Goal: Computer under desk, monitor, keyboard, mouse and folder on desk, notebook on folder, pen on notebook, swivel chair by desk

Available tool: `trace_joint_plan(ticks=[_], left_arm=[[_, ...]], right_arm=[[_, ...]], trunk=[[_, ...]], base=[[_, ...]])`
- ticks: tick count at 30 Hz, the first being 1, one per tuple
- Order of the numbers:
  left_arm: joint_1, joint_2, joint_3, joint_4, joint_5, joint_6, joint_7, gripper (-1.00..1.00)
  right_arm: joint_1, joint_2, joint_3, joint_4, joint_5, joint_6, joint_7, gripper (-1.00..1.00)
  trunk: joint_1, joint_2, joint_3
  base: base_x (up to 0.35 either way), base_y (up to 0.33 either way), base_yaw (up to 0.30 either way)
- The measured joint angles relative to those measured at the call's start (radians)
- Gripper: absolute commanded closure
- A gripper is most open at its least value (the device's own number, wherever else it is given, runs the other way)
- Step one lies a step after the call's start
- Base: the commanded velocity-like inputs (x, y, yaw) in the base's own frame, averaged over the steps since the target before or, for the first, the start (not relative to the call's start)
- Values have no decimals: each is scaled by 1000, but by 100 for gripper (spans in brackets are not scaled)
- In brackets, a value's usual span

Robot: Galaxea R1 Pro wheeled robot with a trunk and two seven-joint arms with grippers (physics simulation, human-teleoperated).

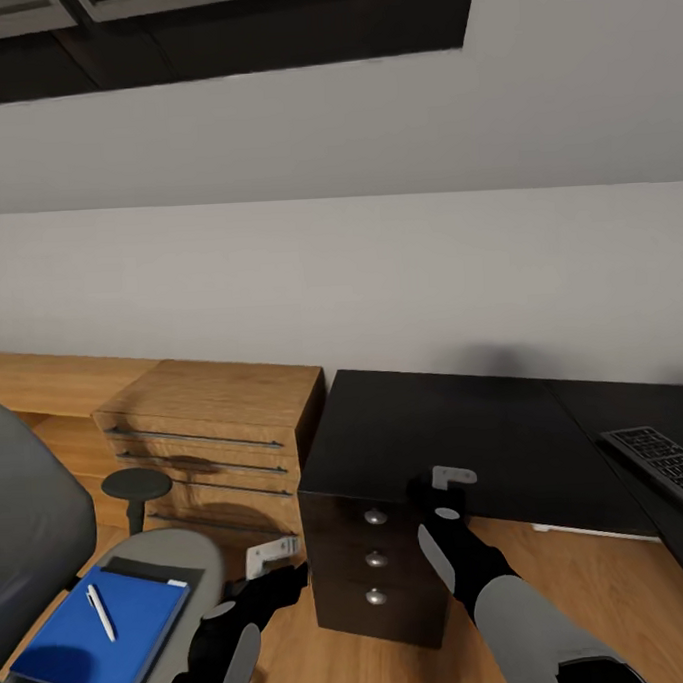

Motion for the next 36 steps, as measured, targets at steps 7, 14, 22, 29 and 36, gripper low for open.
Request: trace_joint_plan(ticks=[7,14,22,29,36], left_arm=[[0,0,0,1,0,0,0,-100],[0,0,-12,1,0,0,1,-100],[0,0,-33,2,0,0,1,-100],[0,1,-68,2,-2,-1,3,-100],[0,1,-70,2,-2,0,3,-100]], right_arm=[[0,0,1,5,-1,-31,0,100],[2,0,3,6,0,-36,5,100],[2,0,27,5,0,-34,11,100],[4,0,56,21,2,-34,138,100],[5,0,81,44,3,-35,178,100]], trunk=[[0,0,-1],[-1,0,-3],[0,0,-4],[0,0,-4],[0,0,-4]], base=[[82,0,267],[286,0,178],[131,0,14],[158,26,0],[31,10,0]])
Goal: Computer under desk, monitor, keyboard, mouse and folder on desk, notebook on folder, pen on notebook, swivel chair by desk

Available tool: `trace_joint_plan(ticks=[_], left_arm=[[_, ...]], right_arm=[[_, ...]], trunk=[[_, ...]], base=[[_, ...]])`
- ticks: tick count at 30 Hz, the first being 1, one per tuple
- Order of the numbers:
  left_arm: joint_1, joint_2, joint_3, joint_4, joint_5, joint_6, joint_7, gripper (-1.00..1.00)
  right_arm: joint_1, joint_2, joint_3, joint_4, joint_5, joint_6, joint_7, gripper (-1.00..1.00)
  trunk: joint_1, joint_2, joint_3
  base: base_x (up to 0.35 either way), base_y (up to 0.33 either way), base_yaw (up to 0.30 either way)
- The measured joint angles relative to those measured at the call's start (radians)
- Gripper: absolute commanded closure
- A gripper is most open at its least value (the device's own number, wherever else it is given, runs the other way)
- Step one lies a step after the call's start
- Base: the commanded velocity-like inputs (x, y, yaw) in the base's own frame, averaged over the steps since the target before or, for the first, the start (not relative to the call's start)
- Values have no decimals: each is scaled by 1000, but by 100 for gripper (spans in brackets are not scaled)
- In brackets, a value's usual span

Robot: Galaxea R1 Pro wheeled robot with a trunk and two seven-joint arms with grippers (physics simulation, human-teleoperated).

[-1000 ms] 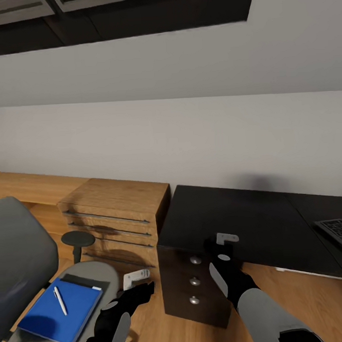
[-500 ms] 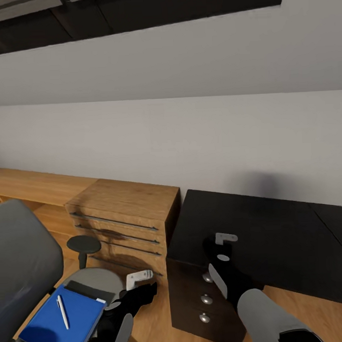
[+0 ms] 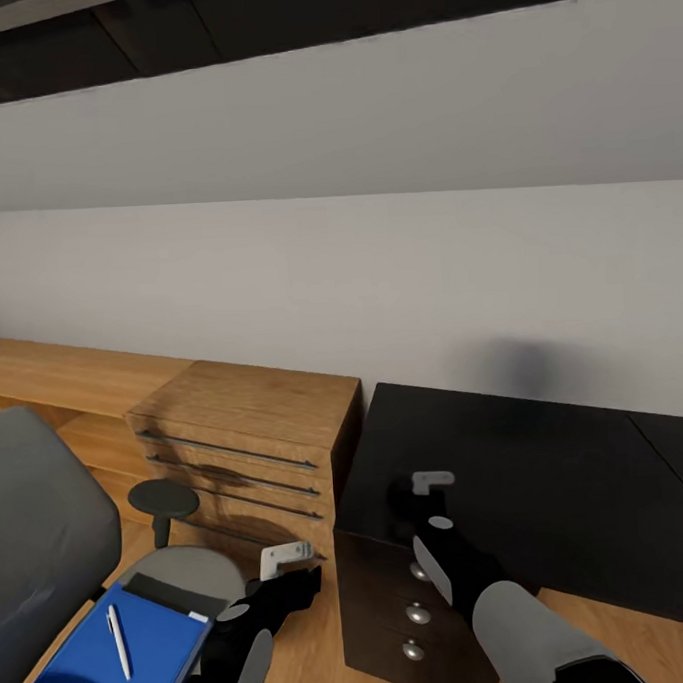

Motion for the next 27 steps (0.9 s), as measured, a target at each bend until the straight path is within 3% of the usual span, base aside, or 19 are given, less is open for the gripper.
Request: trace_joint_plan(ticks=[8,27], left_arm=[[0,0,0,-1,0,0,0,-100],[0,-2,1,-5,6,2,1,-100]], right_arm=[[1,0,24,10,0,1,7,100],[1,0,27,30,0,0,24,100]], trunk=[[0,0,0],[0,0,0]], base=[[3,1,28],[0,0,224]])
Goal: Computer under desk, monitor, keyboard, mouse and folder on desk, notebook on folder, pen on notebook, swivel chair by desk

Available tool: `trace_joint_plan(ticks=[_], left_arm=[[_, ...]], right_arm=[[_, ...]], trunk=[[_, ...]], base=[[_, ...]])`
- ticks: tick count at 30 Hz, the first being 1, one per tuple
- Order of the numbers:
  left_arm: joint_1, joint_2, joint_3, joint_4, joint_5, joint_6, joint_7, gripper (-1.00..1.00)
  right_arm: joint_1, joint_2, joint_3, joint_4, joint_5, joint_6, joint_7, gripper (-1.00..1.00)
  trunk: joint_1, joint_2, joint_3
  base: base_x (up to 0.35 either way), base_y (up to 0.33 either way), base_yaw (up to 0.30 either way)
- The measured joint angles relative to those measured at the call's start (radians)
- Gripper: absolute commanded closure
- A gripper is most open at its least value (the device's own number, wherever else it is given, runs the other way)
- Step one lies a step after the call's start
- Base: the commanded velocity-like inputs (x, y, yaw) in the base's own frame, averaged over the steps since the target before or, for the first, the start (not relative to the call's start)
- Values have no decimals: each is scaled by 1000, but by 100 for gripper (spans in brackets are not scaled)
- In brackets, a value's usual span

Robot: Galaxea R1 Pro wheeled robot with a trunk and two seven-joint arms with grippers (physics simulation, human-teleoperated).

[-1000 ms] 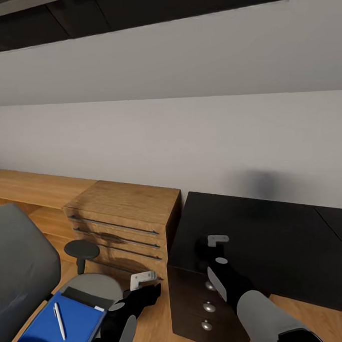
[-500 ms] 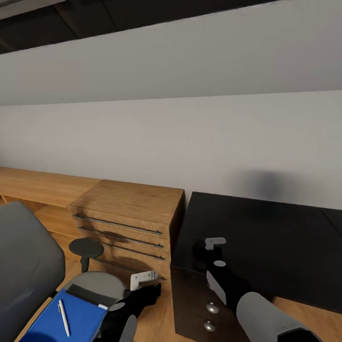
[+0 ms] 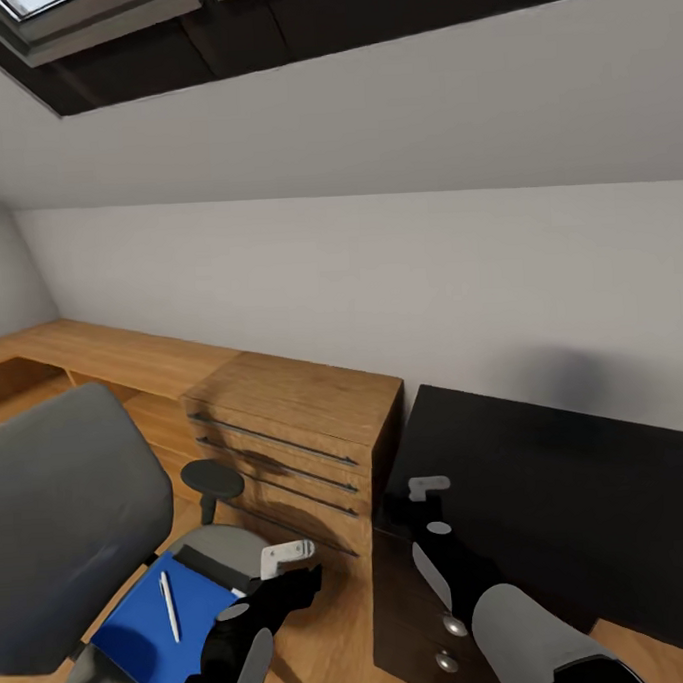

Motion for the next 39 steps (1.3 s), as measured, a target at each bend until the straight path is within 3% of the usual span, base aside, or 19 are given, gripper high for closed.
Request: trace_joint_plan(ticks=[16,20,21,26,34,35,38,39], left_arm=[[0,-1,0,4,1,0,-1,-100],[0,-1,1,4,3,1,-1,-100],[0,-1,0,4,3,1,-1,-100],[0,-1,1,4,2,1,-1,-100],[0,-1,0,4,2,0,-1,-100],[0,-1,0,5,2,0,-1,-100],[0,-1,0,5,2,0,-1,-100],[0,-1,1,5,1,0,0,-100]], right_arm=[[0,0,-6,-3,4,-2,-13,100],[0,0,-6,-3,4,1,-50,100],[0,0,-5,-3,4,1,-53,-100],[0,0,-4,-5,1,0,-60,-100],[0,0,-5,-42,1,-5,-61,-100],[42,0,-5,-147,2,-2,-62,-100],[91,0,-5,-245,1,2,-63,-100],[134,0,-5,-326,1,12,-64,-100]], trunk=[[0,0,0],[0,0,0],[0,0,0],[0,0,0],[-31,56,25],[-34,63,28],[-46,84,38],[-50,91,41]], base=[[0,0,6],[0,0,0],[0,0,0],[0,0,0],[0,0,0],[0,0,0],[0,0,0],[0,0,0]])
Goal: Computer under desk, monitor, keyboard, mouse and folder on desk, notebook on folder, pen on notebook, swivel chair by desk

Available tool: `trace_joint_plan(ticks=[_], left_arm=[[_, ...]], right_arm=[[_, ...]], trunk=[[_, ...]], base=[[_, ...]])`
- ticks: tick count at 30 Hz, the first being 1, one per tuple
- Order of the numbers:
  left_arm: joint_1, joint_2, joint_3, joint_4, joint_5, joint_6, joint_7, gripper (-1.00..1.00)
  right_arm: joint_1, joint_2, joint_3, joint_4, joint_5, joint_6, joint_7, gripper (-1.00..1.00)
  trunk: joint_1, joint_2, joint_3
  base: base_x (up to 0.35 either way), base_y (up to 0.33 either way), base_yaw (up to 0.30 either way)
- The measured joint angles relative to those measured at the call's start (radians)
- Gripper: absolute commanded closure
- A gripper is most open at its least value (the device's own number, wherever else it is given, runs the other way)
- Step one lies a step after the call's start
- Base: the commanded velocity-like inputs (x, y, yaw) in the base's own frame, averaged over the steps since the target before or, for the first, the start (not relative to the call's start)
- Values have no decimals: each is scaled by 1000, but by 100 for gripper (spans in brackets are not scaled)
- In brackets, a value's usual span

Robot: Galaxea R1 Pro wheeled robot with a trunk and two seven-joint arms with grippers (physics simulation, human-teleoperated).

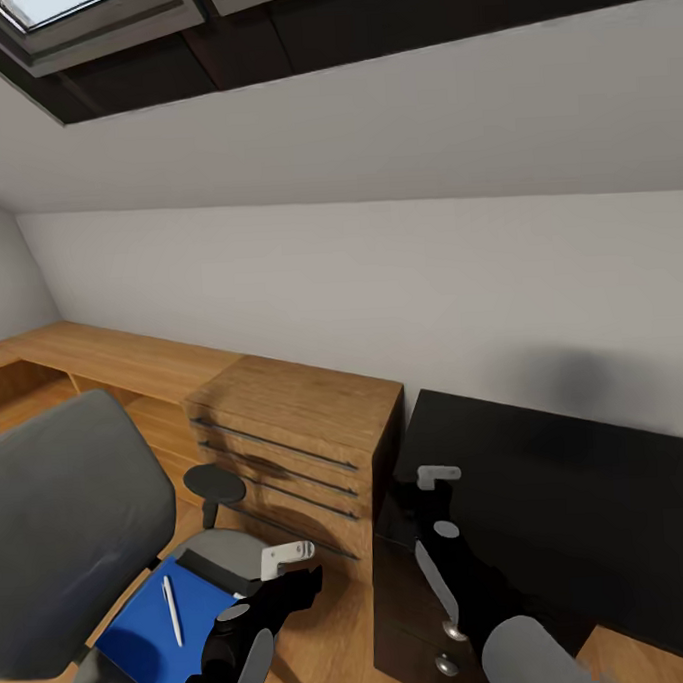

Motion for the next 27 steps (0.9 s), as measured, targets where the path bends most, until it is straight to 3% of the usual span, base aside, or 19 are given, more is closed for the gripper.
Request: trace_joint_plan(ticks=[2,5,9,15,27], left_arm=[[0,0,0,0,-1,0,0,-100],[0,0,0,0,-2,0,0,-100],[1,0,-1,-1,-3,0,1,-100],[13,0,-1,-27,-5,-4,1,-100],[113,4,-37,-168,-7,-16,1,-100]], right_arm=[[105,0,0,-182,-1,46,0,-100],[167,0,0,-299,-1,102,1,-100],[199,0,0,-373,-3,143,1,-100],[214,0,3,-413,-9,160,3,-100],[216,0,-4,-419,-6,157,2,-100]], trunk=[[-8,14,6],[-19,35,16],[-35,63,28],[-58,105,47],[-104,189,85]], base=[[0,0,0],[0,0,0],[0,0,0],[0,0,0],[0,0,-33]])
